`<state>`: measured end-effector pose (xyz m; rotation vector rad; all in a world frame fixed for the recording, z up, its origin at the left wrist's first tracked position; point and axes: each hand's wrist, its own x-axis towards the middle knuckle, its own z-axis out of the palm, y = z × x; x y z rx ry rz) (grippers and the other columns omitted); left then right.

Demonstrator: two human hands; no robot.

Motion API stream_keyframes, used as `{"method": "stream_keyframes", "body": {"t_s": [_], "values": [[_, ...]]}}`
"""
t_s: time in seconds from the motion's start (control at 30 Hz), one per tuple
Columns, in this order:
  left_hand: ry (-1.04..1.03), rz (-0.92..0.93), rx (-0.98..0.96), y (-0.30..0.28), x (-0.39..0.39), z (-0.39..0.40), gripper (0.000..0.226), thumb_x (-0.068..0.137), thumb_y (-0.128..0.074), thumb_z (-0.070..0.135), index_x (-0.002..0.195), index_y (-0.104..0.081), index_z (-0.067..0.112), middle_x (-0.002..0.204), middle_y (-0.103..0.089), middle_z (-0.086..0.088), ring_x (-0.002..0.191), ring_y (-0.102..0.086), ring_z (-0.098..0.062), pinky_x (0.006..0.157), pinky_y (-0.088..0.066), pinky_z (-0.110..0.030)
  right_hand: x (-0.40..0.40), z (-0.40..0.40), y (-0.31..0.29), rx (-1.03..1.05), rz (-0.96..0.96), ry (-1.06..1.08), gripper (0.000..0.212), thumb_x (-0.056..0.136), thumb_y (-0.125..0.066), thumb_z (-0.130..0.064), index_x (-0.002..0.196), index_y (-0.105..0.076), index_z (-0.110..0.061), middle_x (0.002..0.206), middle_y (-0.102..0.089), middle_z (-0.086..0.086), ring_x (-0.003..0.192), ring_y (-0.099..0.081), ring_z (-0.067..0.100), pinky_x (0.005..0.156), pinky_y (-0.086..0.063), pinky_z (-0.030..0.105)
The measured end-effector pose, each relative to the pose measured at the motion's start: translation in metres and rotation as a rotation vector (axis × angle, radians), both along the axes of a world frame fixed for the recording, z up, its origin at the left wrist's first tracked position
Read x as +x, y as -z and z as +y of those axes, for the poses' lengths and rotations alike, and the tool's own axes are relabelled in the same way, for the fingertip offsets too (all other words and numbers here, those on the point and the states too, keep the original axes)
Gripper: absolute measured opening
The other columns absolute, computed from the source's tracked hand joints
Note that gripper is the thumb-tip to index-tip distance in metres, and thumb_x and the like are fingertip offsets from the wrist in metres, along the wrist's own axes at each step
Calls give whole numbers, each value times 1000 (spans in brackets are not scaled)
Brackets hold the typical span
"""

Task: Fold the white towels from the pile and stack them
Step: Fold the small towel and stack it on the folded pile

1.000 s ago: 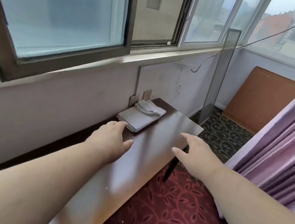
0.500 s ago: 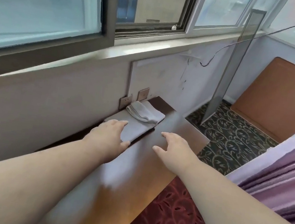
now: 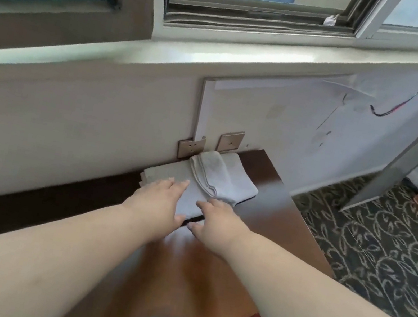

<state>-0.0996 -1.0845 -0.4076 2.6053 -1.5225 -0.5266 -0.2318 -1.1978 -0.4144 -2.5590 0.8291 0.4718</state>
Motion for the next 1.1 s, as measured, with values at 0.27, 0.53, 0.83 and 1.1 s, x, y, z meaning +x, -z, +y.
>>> {"method": "stream_keyframes", "body": {"t_s": [0.27,0.53,0.83,1.1], "values": [[-197,151,171,45,-7,-65,81,95,-51,45,156,-2,25,162,-11,-5,148,-15,-23,117,-20,-36,14,-55,35,96,165,-323,55,100,-44,-20,151,-25,-8,158,-26,12,147,-23,28,117,-25,41],[-238,292,350,92,-2,-86,79,98,-47,34,155,5,24,164,0,-6,149,-9,-24,120,-12,-36,39,-89,69,183,159,-370,75,98,-43,-16,160,-2,-20,167,7,4,153,2,20,121,-2,34],[-249,259,444,107,-10,-86,77,97,-45,40,154,6,34,162,14,0,149,7,-22,118,-14,-39,28,-166,99,-144,214,-179,73,100,-32,-50,158,1,-22,165,19,4,151,15,29,120,1,56],[-258,260,427,107,-11,-85,75,97,-44,41,153,5,39,162,14,1,149,9,-23,117,-15,-40,29,-172,114,-212,108,-253,71,99,-26,-54,157,6,-27,164,22,5,150,21,28,117,8,57]]}}
